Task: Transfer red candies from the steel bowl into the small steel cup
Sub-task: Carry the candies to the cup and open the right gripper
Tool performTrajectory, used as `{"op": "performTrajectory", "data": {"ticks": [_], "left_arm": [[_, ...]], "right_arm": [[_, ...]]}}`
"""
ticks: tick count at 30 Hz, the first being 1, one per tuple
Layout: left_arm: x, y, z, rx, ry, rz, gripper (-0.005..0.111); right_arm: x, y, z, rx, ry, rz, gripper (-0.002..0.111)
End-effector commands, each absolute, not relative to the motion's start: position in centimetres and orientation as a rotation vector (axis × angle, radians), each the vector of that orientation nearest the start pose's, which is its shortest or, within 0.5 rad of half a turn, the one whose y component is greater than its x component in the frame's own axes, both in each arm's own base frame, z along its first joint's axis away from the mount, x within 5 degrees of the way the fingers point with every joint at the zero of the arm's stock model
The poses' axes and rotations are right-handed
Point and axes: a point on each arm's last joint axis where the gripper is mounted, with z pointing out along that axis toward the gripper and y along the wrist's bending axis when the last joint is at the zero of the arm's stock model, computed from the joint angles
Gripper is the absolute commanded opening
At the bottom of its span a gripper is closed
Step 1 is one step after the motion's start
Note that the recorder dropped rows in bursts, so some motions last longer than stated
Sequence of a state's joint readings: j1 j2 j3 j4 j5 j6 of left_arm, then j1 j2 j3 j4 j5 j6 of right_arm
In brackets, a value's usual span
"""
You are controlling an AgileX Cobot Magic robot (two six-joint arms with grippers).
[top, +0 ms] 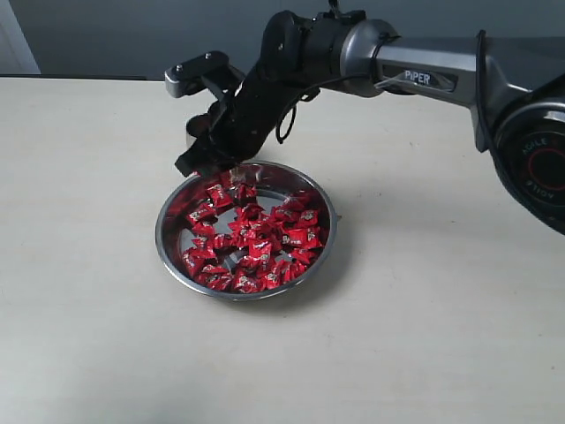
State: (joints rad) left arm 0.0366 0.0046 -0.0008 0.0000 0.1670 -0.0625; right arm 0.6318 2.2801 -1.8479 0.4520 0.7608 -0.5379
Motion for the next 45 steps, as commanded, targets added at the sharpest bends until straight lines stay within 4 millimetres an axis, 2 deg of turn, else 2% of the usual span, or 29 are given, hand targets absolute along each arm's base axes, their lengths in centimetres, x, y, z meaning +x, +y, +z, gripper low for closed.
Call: {"op": "performTrajectory", "data": {"ticks": [1,7,21,23,27,29,38,45], "left_arm": [[5.6,0.2,19.8,-0.086,1.643,-0.022,0.0],[5.6,0.2,19.9,-0.086,1.641,-0.022,0.0],[5.6,0.2,19.9,-0.086,1.641,-0.022,0.0],[5.6,0.2,19.9,-0.086,1.641,-0.022,0.0],[5.6,0.2,19.9,-0.086,1.641,-0.022,0.0],[5.6,0.2,19.9,-0.086,1.641,-0.022,0.0],[5.6,0.2,19.9,-0.086,1.643,-0.022,0.0],[5.6,0.2,19.8,-0.086,1.646,-0.022,0.0]], "right_arm": [[39.9,31.8,19.5,-1.054,2.235,0.515,-0.001],[41.4,32.1,19.8,-0.924,2.099,0.464,-0.001],[42.3,32.3,17.8,-0.862,2.08,0.439,-0.001],[42.4,32.3,17.9,-0.855,2.081,0.442,0.004],[42.6,32.3,18.1,-0.832,2.058,0.436,0.028],[42.7,32.3,18.2,-0.823,2.046,0.432,0.035],[42.5,32.3,18.2,-0.829,2.06,0.441,0.035],[40.5,32.1,17.6,-1.006,2.253,0.507,0.035]]}}
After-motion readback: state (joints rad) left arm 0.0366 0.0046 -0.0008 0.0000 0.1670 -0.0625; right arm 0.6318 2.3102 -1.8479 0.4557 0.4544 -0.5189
